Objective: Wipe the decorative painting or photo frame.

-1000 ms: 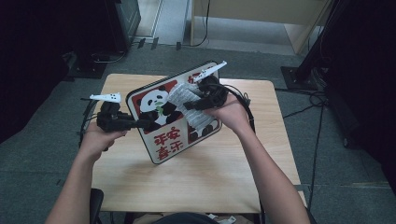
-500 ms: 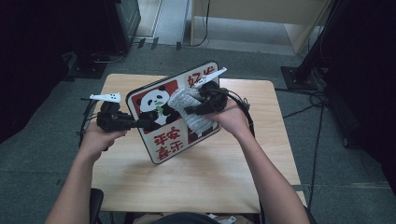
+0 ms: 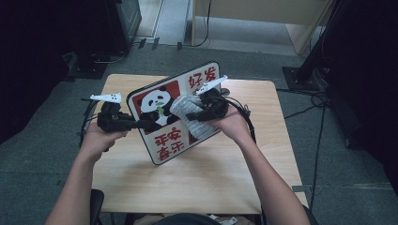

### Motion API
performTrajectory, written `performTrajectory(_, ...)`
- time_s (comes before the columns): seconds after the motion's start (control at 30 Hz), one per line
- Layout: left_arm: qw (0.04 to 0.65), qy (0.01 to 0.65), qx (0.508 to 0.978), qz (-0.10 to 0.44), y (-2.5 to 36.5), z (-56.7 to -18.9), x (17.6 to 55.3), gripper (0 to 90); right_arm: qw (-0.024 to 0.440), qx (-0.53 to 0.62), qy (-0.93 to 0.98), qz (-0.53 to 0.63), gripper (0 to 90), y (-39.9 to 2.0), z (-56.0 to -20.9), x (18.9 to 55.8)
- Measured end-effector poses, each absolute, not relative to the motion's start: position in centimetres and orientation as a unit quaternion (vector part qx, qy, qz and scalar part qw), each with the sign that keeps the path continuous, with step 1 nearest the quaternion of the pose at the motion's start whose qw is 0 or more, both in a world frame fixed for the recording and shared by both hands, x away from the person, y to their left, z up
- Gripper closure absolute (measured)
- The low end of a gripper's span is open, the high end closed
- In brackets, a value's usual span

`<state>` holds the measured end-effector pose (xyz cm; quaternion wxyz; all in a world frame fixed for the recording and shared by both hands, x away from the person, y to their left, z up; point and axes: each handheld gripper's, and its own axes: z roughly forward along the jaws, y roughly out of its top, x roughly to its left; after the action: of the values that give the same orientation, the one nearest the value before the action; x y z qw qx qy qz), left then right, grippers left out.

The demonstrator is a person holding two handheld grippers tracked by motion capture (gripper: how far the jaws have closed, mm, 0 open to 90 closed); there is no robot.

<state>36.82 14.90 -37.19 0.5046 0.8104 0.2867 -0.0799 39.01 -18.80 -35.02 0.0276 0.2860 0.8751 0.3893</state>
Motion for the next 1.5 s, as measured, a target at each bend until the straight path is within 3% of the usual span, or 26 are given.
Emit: performTrajectory(1.5,0.506,0.29,0.808,-0.085,14.9,-37.3,36.8,75.3,-0.004,0.291,0.88,0.375,65.5,-19.7,-41.7,37.7)
